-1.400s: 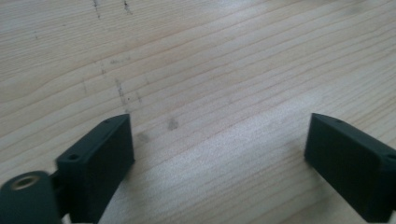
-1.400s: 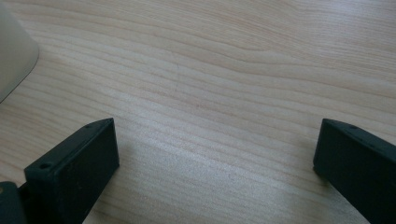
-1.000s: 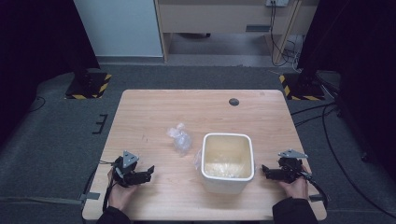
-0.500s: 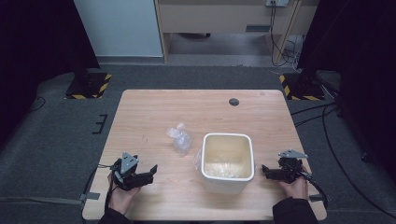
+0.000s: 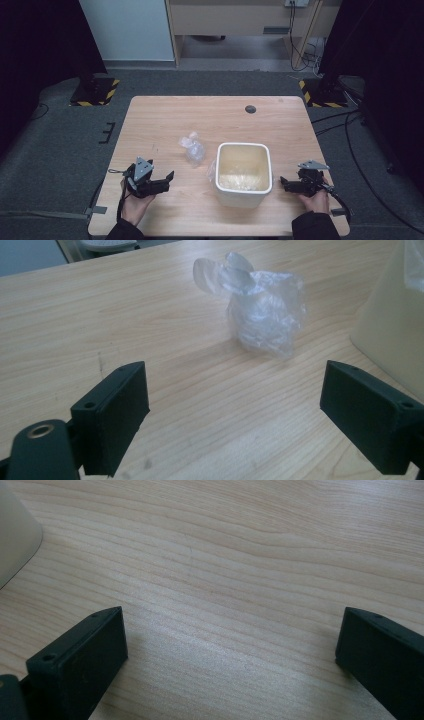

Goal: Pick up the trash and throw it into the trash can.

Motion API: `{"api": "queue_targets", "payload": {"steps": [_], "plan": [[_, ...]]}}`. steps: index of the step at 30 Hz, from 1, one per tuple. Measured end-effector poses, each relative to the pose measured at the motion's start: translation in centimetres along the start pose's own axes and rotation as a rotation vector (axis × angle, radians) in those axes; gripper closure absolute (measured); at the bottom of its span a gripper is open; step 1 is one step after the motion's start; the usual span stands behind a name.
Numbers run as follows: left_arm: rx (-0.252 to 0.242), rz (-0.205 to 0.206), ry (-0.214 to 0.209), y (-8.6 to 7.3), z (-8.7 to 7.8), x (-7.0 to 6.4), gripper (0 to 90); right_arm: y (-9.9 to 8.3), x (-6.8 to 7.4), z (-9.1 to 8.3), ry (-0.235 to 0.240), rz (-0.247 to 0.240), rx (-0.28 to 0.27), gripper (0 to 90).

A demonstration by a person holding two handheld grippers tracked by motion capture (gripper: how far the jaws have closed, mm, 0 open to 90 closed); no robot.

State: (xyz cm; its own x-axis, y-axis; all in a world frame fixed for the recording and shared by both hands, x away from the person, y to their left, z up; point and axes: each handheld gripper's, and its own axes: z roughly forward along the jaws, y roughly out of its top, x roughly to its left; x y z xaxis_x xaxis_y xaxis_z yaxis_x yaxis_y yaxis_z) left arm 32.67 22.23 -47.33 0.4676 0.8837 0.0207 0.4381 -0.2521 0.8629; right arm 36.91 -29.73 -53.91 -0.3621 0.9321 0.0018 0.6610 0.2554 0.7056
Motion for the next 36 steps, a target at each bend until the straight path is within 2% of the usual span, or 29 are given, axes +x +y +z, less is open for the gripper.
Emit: {"api": "queue_targets", "payload": {"steps": [6, 11, 19, 34, 36], "plan": [[-0.037, 0.009, -0.002, 1.9, 0.9, -0.5, 10.8, 0.0, 0.0, 0.0, -0.001, -0.001, -0.002, 0.4], [-0.054, 0.006, -0.002, 2.7, 1.3, -0.6, 10.8, 0.0, 0.0, 0.0, -0.001, -0.001, -0.001, 0.4], [-0.077, -0.027, -0.017, 3.7, 2.4, -0.6, 10.7, 0.0, 0.0, 0.0, -0.001, -0.001, -0.002, 0.3], [-0.063, -0.035, -0.02, 4.5, 5.5, -1.4, 7.6, 0.0, 0.0, 0.0, -0.001, 0.0, -0.001, 0.4], [-0.049, -0.038, -0.019, 4.6, 6.3, -1.5, 6.9, 0.0, 0.0, 0.0, -0.001, 0.0, -0.002, 0.4]]}}
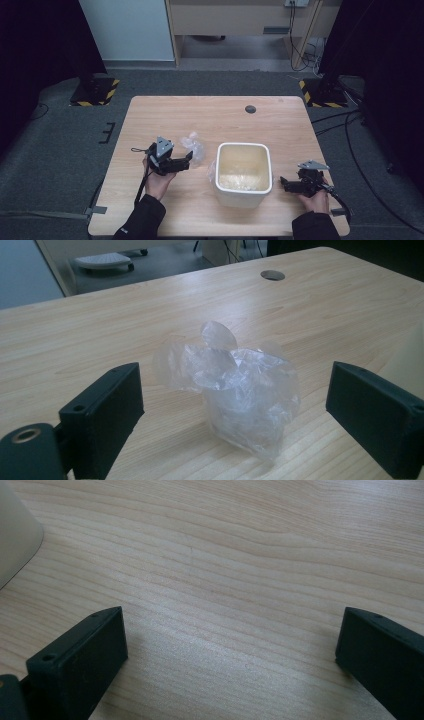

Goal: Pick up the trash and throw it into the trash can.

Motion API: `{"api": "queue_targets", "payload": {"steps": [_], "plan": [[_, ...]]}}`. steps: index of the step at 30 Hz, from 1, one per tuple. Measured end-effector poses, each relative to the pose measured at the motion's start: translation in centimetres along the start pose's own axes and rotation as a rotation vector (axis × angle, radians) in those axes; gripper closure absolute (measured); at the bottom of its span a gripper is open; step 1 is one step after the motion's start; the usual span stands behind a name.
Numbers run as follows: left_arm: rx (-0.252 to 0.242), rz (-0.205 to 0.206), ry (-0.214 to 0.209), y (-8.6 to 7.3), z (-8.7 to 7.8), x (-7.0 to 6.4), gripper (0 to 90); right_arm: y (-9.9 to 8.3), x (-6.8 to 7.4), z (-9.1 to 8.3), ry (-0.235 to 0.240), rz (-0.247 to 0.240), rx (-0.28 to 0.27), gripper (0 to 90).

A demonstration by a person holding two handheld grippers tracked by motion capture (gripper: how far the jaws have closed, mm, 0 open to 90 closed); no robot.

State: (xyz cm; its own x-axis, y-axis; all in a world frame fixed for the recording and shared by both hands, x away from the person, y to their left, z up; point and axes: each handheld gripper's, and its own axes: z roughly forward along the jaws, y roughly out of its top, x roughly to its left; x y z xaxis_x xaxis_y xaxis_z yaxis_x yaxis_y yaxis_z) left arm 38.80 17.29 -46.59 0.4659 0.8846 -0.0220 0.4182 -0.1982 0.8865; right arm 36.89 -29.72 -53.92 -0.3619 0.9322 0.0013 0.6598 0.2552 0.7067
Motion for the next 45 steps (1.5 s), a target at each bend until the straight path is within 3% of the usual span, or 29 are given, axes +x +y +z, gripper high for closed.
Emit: {"api": "queue_targets", "payload": {"steps": [5, 10, 19, 23, 29, 38, 45], "plan": [[0.015, -0.003, 0.005, -0.3, 1.1, -0.2, 5.3, 0.0, 0.0, 0.0, 0.0, 0.001, 0.0, 0.4], [0.078, 0.004, 0.004, -1.0, 2.7, -0.5, 4.1, 0.0, 0.0, 0.0, 0.0, 0.001, 0.0, 0.3], [0.135, 0.022, -0.017, -1.8, 4.1, -1.3, 3.4, 0.0, 0.0, 0.0, 0.0, 0.0, 0.0, 0.4], [0.135, 0.006, -0.031, -2.0, 4.9, -1.5, 3.5, 0.0, 0.0, 0.0, 0.0, 0.0, 0.0, 0.4], [0.136, 0.018, -0.019, -2.2, 5.7, -1.6, 3.6, 0.0, 0.0, 0.0, 0.0, 0.001, 0.0, 0.3], [0.157, -0.01, -0.039, -2.8, 6.9, -1.5, 3.8, 0.0, 0.0, 0.0, 0.0, 0.0, 0.0, 0.3], [0.16, -0.032, -0.066, -3.2, 7.7, -1.2, 13.6, 0.0, 0.0, 0.0, 0.0, 0.001, 0.0, 0.3]]}}
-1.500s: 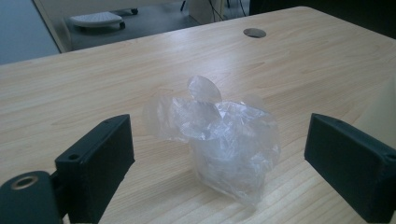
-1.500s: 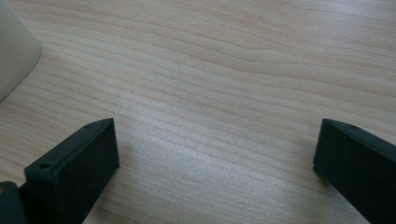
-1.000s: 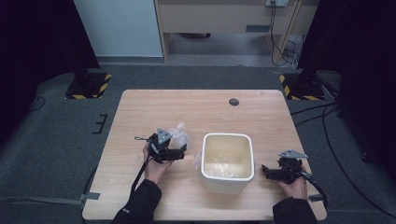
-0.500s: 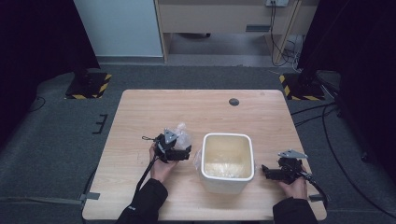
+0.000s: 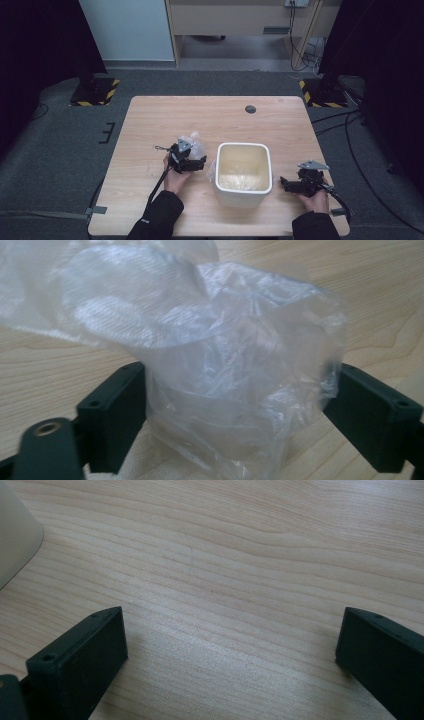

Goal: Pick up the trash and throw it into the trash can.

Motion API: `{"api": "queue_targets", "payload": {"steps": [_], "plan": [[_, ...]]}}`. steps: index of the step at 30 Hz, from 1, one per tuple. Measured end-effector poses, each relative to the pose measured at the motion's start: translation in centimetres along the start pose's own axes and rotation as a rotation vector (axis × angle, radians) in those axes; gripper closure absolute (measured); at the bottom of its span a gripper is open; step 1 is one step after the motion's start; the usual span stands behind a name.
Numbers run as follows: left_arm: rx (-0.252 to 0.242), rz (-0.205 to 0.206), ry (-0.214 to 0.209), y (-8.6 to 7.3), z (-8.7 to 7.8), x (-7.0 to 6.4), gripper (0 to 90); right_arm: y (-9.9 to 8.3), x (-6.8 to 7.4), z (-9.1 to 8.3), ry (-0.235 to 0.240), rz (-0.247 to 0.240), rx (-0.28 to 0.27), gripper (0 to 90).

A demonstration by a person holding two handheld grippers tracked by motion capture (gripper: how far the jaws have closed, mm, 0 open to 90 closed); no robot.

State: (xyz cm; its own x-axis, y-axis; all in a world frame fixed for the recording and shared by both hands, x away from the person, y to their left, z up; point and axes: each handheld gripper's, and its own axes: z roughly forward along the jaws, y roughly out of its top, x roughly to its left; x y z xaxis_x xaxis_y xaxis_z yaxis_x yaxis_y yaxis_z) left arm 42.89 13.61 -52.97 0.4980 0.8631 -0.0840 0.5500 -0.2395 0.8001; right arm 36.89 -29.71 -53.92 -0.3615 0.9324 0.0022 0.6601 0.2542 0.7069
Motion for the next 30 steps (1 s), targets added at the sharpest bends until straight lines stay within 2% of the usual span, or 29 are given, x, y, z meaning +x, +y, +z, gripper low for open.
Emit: {"api": "queue_targets", "payload": {"steps": [5, 6, 9, 13, 18, 21, 22, 23, 24, 30], "plan": [[0.022, -0.007, -0.005, -0.2, 0.3, 0.1, 19.3, 0.0, 0.0, 0.0, 0.0, 0.0, 0.0, 0.3], [0.028, -0.006, -0.011, -0.2, 0.3, 0.1, 23.6, 0.0, 0.0, 0.0, 0.0, 0.0, 0.0, 0.3], [0.036, -0.009, -0.009, -0.2, 0.4, 0.2, 27.9, 0.0, 0.0, 0.0, 0.0, 0.0, 0.0, 0.3], [0.039, 0.0, -0.015, -0.1, 0.0, 0.2, 34.8, 0.0, 0.0, 0.0, 0.0, 0.0, 0.0, 0.3], [0.025, 0.019, -0.034, 0.4, -1.3, 0.2, 36.6, 0.0, 0.0, 0.0, 0.0, 0.0, 0.0, 0.3], [-0.025, 0.036, -0.046, 1.1, -3.1, 0.2, 37.2, 0.0, 0.0, 0.0, 0.0, -0.001, 0.0, 0.3], [-0.025, 0.036, -0.046, 1.1, -3.1, 0.2, 37.2, 0.0, 0.0, 0.0, 0.0, -0.001, 0.0, 0.3], [-0.057, 0.033, -0.059, 1.6, -4.2, 0.2, 37.1, 0.0, 0.0, 0.0, 0.0, 0.0, 0.0, 0.3], [-0.057, 0.033, -0.059, 1.6, -4.2, 0.2, 37.1, 0.0, 0.0, 0.0, 0.0, 0.0, 0.0, 0.3], [-0.13, 0.061, -0.073, 2.3, -7.6, 0.1, 36.1, 0.0, 0.0, 0.0, 0.0, -0.001, 0.001, 0.3]]}}
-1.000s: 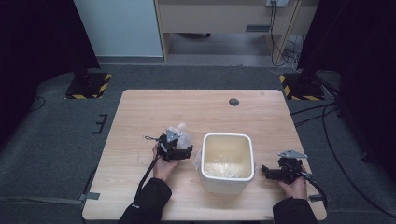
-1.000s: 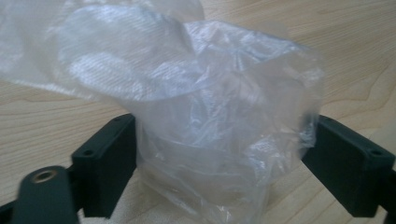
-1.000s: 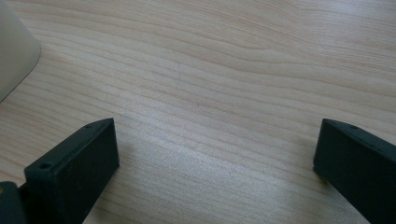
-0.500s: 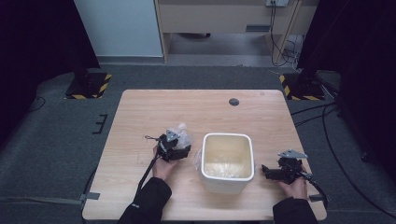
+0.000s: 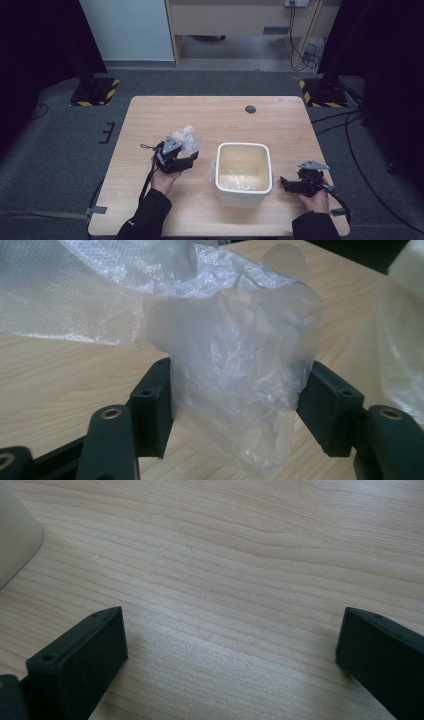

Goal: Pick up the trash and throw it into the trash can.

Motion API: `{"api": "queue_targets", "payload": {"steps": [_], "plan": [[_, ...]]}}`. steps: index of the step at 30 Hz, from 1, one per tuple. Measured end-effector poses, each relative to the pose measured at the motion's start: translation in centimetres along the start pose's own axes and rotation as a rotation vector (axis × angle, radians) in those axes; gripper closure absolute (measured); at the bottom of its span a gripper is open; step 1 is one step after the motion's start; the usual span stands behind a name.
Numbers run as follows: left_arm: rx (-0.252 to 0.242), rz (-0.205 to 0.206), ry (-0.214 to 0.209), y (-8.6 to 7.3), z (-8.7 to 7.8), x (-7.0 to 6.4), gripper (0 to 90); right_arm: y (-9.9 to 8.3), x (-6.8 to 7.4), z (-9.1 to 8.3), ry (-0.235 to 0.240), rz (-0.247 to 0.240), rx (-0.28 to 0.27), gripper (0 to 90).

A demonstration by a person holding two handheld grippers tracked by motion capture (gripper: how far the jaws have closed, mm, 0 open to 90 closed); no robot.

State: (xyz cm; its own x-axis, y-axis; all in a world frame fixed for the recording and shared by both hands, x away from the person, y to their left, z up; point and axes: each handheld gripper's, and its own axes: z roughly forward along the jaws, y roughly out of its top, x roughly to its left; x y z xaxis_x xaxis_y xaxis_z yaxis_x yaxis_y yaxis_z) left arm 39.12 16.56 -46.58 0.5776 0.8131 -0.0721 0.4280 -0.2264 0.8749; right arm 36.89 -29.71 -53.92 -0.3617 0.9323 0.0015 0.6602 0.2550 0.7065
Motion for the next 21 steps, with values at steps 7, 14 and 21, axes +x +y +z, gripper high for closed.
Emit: {"api": "queue_targets", "payload": {"steps": [7, 14, 21], "plan": [[-0.102, -0.031, -0.008, 1.5, -2.8, 0.3, 35.7, 0.0, 0.0, 0.0, 0.0, -0.001, 0.0, 0.3], [-0.176, -0.039, -0.019, 2.8, -4.7, 0.1, 35.6, 0.0, 0.0, 0.0, 0.0, 0.001, 0.0, 0.3], [-0.223, -0.027, -0.041, 3.7, -5.9, -0.7, 35.6, 0.0, 0.0, 0.0, 0.0, 0.001, 0.0, 0.3]]}}
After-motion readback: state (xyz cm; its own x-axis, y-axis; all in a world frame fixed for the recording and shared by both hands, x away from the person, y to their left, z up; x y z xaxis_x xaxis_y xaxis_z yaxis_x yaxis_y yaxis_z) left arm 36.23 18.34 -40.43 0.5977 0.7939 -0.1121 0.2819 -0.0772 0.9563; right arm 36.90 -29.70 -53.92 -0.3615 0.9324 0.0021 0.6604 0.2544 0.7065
